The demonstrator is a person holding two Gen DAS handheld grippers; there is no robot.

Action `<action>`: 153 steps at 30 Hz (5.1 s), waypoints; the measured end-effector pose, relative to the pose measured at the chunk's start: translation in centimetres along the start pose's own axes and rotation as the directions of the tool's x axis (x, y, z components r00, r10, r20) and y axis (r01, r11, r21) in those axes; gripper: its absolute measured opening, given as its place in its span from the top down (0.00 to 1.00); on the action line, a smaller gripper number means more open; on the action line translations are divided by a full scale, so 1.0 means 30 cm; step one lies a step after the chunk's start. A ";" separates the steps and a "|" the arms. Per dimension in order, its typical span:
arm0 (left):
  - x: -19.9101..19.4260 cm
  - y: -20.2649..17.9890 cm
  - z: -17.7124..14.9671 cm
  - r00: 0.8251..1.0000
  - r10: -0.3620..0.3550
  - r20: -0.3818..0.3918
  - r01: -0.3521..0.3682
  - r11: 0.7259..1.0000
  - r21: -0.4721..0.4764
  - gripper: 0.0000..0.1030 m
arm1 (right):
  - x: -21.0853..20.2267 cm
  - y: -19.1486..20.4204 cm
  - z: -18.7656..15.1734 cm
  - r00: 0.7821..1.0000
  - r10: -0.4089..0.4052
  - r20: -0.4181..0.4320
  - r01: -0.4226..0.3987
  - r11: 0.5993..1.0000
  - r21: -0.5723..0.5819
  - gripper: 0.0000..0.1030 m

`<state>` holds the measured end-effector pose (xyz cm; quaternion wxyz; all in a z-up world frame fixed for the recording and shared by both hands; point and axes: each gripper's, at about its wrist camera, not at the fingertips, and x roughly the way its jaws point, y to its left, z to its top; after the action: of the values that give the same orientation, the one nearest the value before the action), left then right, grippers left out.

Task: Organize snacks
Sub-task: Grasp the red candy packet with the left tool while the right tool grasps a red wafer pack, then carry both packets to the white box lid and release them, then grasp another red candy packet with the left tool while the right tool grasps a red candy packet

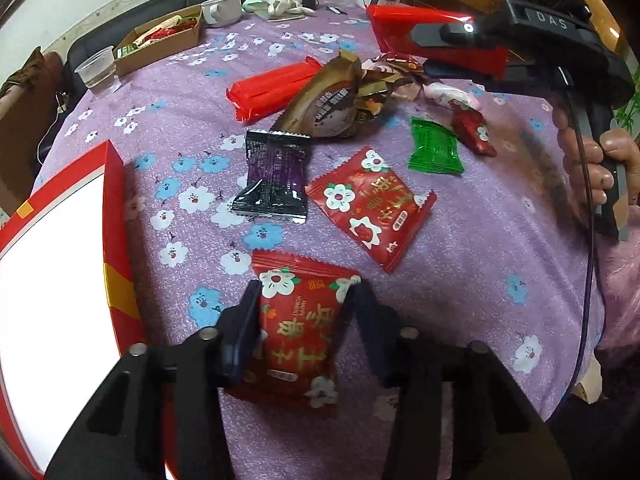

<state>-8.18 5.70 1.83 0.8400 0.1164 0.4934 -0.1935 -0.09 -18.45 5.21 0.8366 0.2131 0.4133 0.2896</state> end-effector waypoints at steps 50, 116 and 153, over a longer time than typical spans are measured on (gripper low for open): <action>-0.425 0.662 -0.358 0.906 0.366 0.215 -0.182 0.793 -0.582 0.69 | 0.545 0.874 -0.293 0.982 0.018 -0.190 -0.095 0.910 -0.404 0.47; -0.141 -0.078 0.032 0.991 -0.030 0.128 0.069 0.948 -0.312 0.34 | -0.240 -0.176 -0.163 0.949 -0.172 0.264 0.121 0.973 0.197 0.56; -0.015 -0.107 0.054 0.989 0.078 0.124 -0.044 0.965 -0.258 0.65 | -0.263 -0.148 -0.165 0.949 -0.109 0.296 0.063 0.985 0.159 0.55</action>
<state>-8.49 2.29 2.99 0.8845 0.0097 0.4534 -0.1100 -6.62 -26.39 4.24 0.8839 0.2980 0.3092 0.1852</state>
